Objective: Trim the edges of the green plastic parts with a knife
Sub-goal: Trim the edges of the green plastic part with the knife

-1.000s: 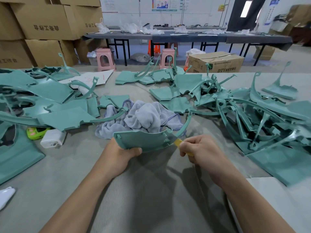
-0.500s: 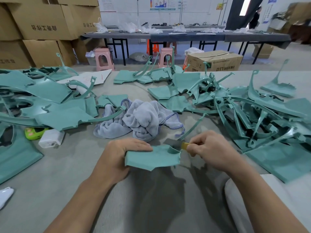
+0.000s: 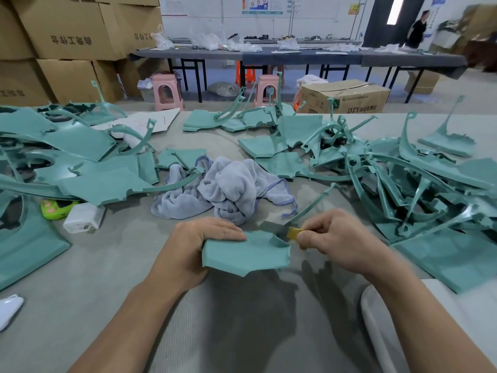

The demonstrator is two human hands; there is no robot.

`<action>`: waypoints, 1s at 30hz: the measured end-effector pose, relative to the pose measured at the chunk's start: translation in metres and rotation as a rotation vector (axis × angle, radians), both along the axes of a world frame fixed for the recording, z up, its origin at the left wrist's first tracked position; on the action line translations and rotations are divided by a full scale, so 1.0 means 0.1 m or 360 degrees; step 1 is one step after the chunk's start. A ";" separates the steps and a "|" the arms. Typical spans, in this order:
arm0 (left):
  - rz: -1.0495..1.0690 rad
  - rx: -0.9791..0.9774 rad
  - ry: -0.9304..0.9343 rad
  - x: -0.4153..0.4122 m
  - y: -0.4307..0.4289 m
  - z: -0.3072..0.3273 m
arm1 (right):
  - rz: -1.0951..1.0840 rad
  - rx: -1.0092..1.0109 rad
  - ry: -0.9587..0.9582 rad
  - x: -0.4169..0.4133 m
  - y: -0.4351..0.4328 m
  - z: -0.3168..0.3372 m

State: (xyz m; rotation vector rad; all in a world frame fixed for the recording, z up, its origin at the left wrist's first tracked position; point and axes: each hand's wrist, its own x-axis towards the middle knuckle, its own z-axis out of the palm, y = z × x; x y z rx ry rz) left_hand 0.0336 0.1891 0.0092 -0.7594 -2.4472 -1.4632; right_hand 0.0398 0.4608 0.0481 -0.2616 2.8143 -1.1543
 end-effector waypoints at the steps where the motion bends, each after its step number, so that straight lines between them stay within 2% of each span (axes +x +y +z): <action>1: 0.0033 0.0002 0.0023 0.01 -0.01 0.03 | -0.0046 0.0013 0.0031 0.00 0.00 -0.01; 5: 0.0062 -0.0049 0.0030 0.00 -0.03 0.03 | -0.0027 -0.0304 -0.0128 0.02 0.04 -0.01; 7: 0.0072 0.0031 -0.0081 0.00 -0.03 0.05 | -0.0033 -0.0166 -0.0120 0.01 0.04 -0.02; 9: 0.0068 -0.0054 -0.0025 0.03 -0.03 0.06 | -0.0168 0.0056 0.0037 0.00 0.02 -0.05; 13: 0.0029 -0.0214 0.0100 0.03 -0.09 0.07 | -0.0249 -0.0090 0.0108 -0.01 0.00 -0.07; 17: 0.0050 -0.0221 0.0096 0.04 -0.07 0.11 | -0.0513 0.0237 0.0175 -0.03 0.01 -0.08; 21: 0.0057 -0.0207 0.0082 0.05 -0.06 0.11 | -0.0372 0.0037 0.0073 0.00 0.01 -0.06; 23: 0.0059 -0.0184 0.0082 0.05 -0.05 0.11 | -0.0434 0.0184 0.0098 -0.02 0.02 -0.09; 25: 0.0060 -0.0173 0.0074 0.05 -0.05 0.11 | -0.0662 0.0340 0.0198 -0.04 0.06 -0.08; 26: 0.0062 -0.0173 0.0064 0.04 -0.05 0.11 | -0.0709 0.0328 0.0224 -0.05 0.08 -0.08; 28: 0.0060 -0.0184 0.0065 0.03 -0.06 0.09 | -0.0613 0.0188 0.0148 -0.06 0.09 -0.09; 30: 0.0064 -0.0181 0.0074 0.02 -0.06 0.08 | -0.0558 0.0259 0.0069 -0.04 0.05 -0.10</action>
